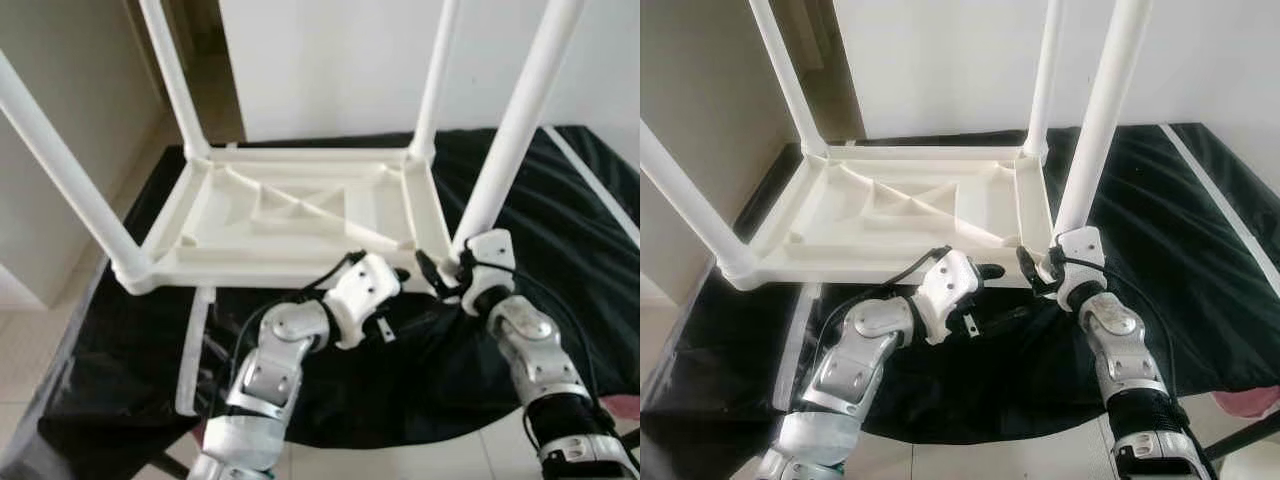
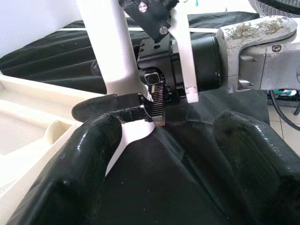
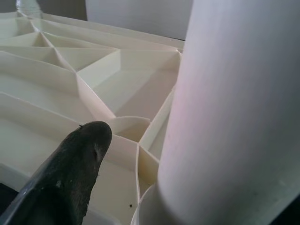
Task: Building children table
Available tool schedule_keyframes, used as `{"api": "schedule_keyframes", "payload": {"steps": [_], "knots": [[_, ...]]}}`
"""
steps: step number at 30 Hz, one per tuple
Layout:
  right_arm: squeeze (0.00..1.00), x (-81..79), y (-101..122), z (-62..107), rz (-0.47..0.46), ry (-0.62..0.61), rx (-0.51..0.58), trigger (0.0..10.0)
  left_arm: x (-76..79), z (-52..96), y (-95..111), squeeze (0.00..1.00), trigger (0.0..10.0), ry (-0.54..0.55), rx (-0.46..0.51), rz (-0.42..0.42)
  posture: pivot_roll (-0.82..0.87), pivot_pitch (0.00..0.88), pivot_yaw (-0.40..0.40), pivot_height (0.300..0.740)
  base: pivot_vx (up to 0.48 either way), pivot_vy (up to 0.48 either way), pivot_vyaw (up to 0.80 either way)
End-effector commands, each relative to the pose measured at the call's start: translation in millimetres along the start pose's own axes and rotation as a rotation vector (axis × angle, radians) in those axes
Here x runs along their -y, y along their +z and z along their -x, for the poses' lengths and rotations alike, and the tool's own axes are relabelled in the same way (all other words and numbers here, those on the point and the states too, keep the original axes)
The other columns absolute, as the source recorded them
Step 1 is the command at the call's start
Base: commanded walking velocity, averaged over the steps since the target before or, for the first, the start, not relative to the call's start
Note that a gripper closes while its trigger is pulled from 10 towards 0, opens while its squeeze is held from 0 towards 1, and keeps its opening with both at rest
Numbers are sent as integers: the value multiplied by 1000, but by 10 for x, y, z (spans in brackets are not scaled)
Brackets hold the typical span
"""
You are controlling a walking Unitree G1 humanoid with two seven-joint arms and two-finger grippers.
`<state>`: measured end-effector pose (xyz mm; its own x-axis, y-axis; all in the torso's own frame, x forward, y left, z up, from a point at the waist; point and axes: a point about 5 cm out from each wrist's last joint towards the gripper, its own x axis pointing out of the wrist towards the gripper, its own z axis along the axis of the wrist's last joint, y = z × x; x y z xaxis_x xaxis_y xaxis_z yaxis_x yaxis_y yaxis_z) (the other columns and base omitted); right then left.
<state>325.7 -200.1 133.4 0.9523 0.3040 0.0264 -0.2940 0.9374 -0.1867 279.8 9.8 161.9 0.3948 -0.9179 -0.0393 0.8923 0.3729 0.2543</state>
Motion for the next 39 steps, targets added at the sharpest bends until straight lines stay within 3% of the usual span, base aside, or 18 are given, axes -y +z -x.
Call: {"api": "schedule_keyframes", "payload": {"steps": [1,6,7,8,11,21,22,23,35,39], "knots": [[0,-15,57,-44,7,59,24,10000,-90,26,-18,0,10000,177,-13,2,-29,0,37,740,0,0,0],[0,39,54,-44,35,97,16,9765,-104,36,-17,0,10000,185,-14,-1,-23,0,34,740,0,0,0],[0,71,40,-36,40,109,11,3686,-110,40,-17,0,10000,188,-14,-2,-23,0,33,740,0,0,0],[0,97,29,-26,44,117,7,78,-114,43,-17,0,10000,189,-15,-3,-23,0,33,740,0,0,0],[0,123,7,-8,47,134,3,0,-116,42,-17,0,10000,191,-14,-3,-26,0,34,740,0,0,0],[0,91,-123,82,40,159,-35,0,-110,13,-15,0,10000,174,-12,-7,-34,0,36,740,0,0,0],[0,94,-141,90,43,154,-46,3804,-102,7,-18,0,10000,164,-14,-10,-50,0,41,740,0,0,0],[0,102,-148,92,41,148,-50,10000,-98,4,-20,0,10000,160,-15,-11,-50,0,41,740,0,0,0],[0,125,-180,77,54,9,-77,10000,-83,2,-36,0,10000,159,-19,-4,-63,4,37,740,0,0,0],[0,100,-177,82,-12,-216,-96,10000,-60,7,-49,0,10000,166,-19,4,-65,18,32,740,0,0,0]]}}
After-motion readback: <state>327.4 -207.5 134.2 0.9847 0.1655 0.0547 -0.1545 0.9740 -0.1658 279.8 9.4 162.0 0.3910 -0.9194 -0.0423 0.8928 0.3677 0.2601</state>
